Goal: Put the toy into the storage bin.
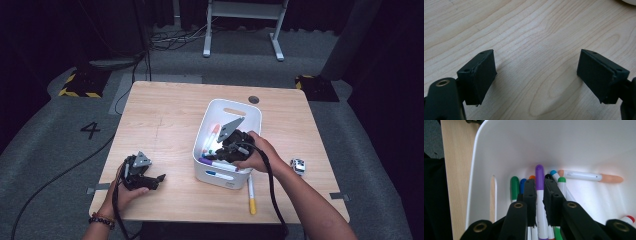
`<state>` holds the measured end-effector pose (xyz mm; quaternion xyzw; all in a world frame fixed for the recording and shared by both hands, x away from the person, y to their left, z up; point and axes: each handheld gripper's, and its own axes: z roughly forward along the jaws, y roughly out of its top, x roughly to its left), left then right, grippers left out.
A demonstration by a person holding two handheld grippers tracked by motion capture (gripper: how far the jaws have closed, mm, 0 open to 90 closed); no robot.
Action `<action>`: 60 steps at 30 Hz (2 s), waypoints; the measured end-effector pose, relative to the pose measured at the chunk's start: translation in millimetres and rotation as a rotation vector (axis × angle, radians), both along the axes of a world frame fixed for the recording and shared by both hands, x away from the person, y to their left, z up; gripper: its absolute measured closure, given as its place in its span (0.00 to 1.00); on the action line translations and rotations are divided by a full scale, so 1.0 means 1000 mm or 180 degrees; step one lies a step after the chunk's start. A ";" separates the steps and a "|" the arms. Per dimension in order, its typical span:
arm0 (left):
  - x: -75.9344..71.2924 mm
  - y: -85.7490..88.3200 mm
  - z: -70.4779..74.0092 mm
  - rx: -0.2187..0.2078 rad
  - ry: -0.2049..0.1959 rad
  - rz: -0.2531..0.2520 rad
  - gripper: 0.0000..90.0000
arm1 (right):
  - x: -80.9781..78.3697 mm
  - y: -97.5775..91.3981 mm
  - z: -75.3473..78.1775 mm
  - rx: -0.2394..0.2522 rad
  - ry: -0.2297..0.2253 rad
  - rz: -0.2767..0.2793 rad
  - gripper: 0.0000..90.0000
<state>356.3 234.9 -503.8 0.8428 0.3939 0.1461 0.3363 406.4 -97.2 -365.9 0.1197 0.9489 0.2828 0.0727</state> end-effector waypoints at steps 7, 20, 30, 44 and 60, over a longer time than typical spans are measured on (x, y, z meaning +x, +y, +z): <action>0.000 0.000 0.000 0.0000 0.0000 0.0000 0.17 | -0.003 -0.011 0.009 0.0228 -0.0136 -0.0039 0.83; 0.000 0.000 0.000 -0.0005 0.0001 0.0006 0.17 | -0.031 -0.101 0.047 0.0815 -0.0607 -0.0425 0.71; 0.000 0.000 0.000 0.0001 0.0000 0.0003 0.17 | -0.067 -0.193 0.013 0.0792 -0.0702 -0.0952 0.67; 0.000 0.000 0.000 0.0002 -0.0002 0.0005 0.17 | -0.090 -0.286 -0.092 0.0601 -0.0368 -0.1652 0.53; 0.000 0.000 0.000 0.0004 -0.0004 0.0010 0.17 | -0.104 -0.309 -0.131 0.0742 -0.0227 -0.1874 0.77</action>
